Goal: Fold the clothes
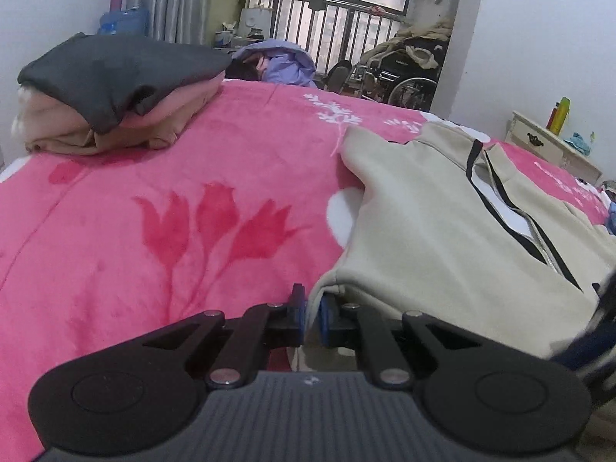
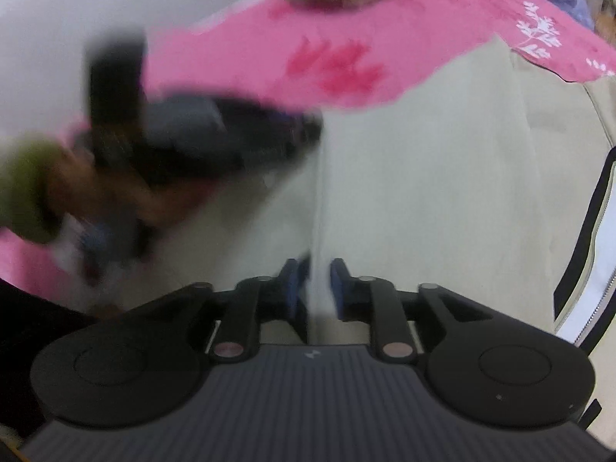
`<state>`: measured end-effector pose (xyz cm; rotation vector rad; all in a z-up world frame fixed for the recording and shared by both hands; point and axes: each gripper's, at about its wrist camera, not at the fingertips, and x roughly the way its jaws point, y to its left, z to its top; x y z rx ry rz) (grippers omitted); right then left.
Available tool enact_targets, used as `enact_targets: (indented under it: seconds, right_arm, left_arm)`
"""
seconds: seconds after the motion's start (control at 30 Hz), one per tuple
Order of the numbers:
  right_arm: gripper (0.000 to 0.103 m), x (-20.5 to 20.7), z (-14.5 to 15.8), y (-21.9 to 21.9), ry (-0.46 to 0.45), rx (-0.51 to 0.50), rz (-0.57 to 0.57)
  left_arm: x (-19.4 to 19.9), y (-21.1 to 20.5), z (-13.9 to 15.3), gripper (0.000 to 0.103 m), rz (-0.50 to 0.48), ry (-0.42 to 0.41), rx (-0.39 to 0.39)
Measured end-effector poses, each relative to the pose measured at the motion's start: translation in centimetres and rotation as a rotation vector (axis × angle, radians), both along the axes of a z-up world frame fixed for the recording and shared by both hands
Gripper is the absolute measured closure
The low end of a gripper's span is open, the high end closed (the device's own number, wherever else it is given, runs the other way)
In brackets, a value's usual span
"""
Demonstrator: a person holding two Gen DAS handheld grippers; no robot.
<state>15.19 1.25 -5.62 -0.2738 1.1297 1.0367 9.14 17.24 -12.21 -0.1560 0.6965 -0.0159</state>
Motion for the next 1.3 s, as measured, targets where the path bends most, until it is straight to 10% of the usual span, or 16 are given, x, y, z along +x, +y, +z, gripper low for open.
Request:
enact_targets:
  seconds: [0.17,0.43,0.67,0.87,1.13,1.3]
  right_arm:
    - [0.058,7.2,4.2,-1.3,-0.007,0.156,-0.202]
    - [0.060,18.9,-0.6,4.7,-0.091,0.073,-0.386]
    - [0.098,20.9,-3.5,6.0,-0.027,0.024,-0.395]
    - [0.099,21.9,-4.6,1.1,0.137,0.300,-0.613]
    - [0.098,22.2,-8.6,0.5,0.199,0.317,-0.716]
    - [0.076,22.8,-5.9,-1.4,0.280,0.338,-0.716]
  left_arm:
    - [0.0,0.6,-0.4,0.091,0.017,0.001,-0.053]
    - [0.0,1.3,-0.8,0.091,0.027,-0.002,-0.119]
    - [-0.1,1.7,-0.9,0.091,0.035,0.006,-0.155]
    - [-0.1,2.4,-1.2,0.092,0.068,0.016,-0.218]
    - [-0.2,3.0,-1.3,0.092,0.073,0.022,-0.245]
    - [-0.2,2.9,-0.9,0.089,0.057,0.022,-0.222]
